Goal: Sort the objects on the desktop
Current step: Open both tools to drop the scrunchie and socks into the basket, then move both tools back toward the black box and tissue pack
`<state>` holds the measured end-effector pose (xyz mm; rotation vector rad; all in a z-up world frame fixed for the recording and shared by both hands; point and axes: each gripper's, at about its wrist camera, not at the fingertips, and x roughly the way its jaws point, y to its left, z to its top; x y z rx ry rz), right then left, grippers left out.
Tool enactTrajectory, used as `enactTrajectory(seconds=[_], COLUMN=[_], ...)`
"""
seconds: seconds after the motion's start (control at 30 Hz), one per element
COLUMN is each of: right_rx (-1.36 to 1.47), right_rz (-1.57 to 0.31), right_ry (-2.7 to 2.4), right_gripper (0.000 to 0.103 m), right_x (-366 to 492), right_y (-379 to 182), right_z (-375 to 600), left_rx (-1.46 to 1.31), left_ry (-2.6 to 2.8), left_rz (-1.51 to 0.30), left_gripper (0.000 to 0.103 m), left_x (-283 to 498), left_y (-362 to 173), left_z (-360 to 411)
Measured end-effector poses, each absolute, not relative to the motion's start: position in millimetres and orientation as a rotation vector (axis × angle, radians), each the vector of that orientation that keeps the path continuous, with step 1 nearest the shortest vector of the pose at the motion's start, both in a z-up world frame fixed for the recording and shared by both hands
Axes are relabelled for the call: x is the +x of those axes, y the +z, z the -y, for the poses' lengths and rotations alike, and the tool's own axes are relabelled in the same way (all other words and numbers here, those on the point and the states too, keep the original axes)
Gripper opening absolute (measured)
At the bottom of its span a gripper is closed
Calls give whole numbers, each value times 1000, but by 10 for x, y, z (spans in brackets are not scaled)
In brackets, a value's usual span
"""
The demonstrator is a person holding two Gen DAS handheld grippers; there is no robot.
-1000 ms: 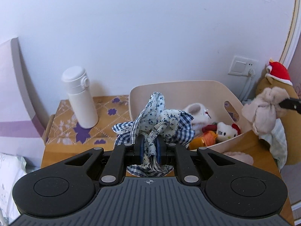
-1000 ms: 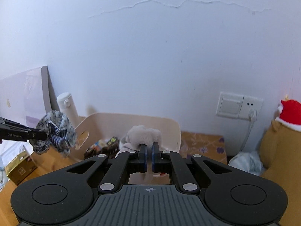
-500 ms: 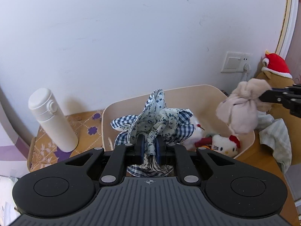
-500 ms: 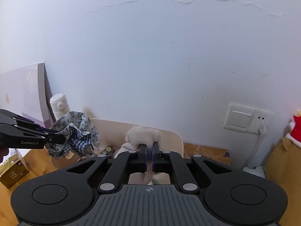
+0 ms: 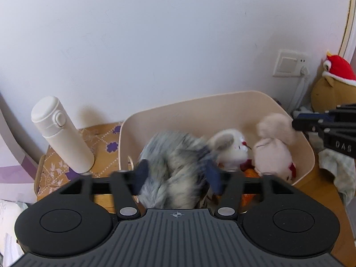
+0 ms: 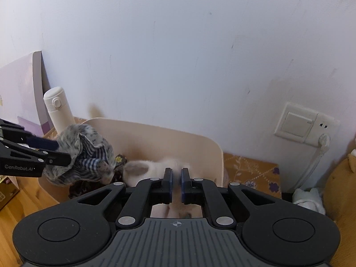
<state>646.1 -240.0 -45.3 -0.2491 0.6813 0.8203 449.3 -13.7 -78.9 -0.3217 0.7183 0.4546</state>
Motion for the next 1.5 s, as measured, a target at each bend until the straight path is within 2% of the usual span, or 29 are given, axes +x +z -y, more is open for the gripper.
enactTrajectory(seconds=[0.03,0.07,0.1,0.17,0.3,0.37,0.43,0.57,0.77,1.5], right_rx=[-250,-252,-251,-244,-239,-240,-234,-212,-133,-236], right_rz=[-683,-682,-681,-682,-681,-683,-679,-676,-719,-904], right_ry=[818,816,817,821,820,810,809,810,839,888], right_gripper=[14,30,35,56,68,79,83,102,103,103], right_x=[6449,6442,6450,6436,6382,6388,6358,6307,6264,5719], right_y=[-453,-455,-459,-454,-427,-437,-436,-439,-499,-1162], right_z=[2406,2411,2425,2451,2508,2528,2579,2701,2945,3489], left_rx=[-318,-312,-307,-307,-330,-334,-334,-338,-378,-629], left_ry=[460,467,478,494,505,513,521,552,565,600], left_rz=[-711,-709,-712,-721,-733,-734,-729,-707,-714,-809], left_gripper=[69,71,72,73,74,74,75,75,76,76], left_x=[4479,4472,4471,4462,4403,4362,4320,4197,4018,3425], left_y=[-782,-778,-779,-782,-808,-814,-810,-800,-841,-1290], left_z=[149,161,169,180,196,234,273,362,479,1300])
